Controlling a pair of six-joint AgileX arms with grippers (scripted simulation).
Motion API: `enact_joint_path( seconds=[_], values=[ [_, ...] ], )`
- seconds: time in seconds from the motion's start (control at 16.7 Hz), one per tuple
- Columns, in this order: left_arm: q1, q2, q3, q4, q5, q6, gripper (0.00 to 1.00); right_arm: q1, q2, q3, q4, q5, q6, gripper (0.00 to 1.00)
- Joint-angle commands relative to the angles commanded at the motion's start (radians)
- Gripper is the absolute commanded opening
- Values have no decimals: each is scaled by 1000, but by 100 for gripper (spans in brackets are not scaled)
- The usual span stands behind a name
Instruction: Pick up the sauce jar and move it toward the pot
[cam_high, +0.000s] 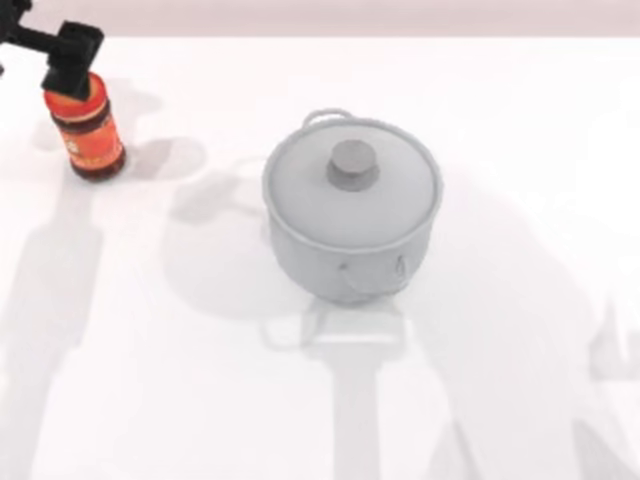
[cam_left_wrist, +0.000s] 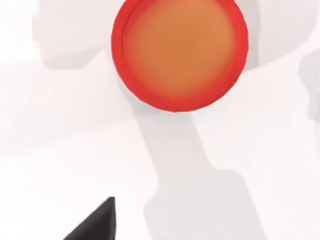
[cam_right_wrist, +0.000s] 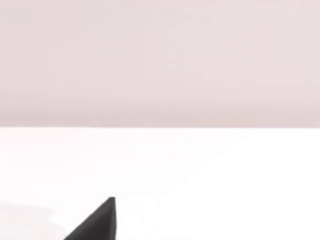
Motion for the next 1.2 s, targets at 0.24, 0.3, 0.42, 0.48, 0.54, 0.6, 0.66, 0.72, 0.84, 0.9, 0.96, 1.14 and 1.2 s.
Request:
enact_joint_path(
  seconds=[0.24,0.3,0.42,0.48,0.54,0.6,0.66,0.72,0.84,0.9,0.96,1.14,1.2],
  values=[
    [6,281,291,-142,-8,43,100,0,0,0,0,0,0,100],
    [8,332,354,-165,-10,51,100,0,0,0,0,0,0,100],
    [11,414,462,-200,-15,65,100,0,0,0,0,0,0,100],
    [12,443,504,-212,-17,70,100,0,0,0,0,0,0,100],
    [13,465,536,-220,-19,74,100,0,0,0,0,0,0,100],
    [14,480,560,-226,-20,77,100,0,0,0,0,0,0,100],
    [14,489,573,-229,-21,79,100,0,0,0,0,0,0,100],
    [14,490,574,-229,-21,79,100,0,0,0,0,0,0,100],
    [14,490,574,-229,-21,79,100,0,0,0,0,0,0,100],
    [14,490,574,-229,-21,79,100,0,0,0,0,0,0,100],
    [8,488,571,-227,-21,78,100,0,0,0,0,0,0,100],
    [10,492,531,-186,-22,74,100,0,0,0,0,0,0,100],
    [9,496,505,-154,-22,73,100,0,0,0,0,0,0,100]
  ],
)
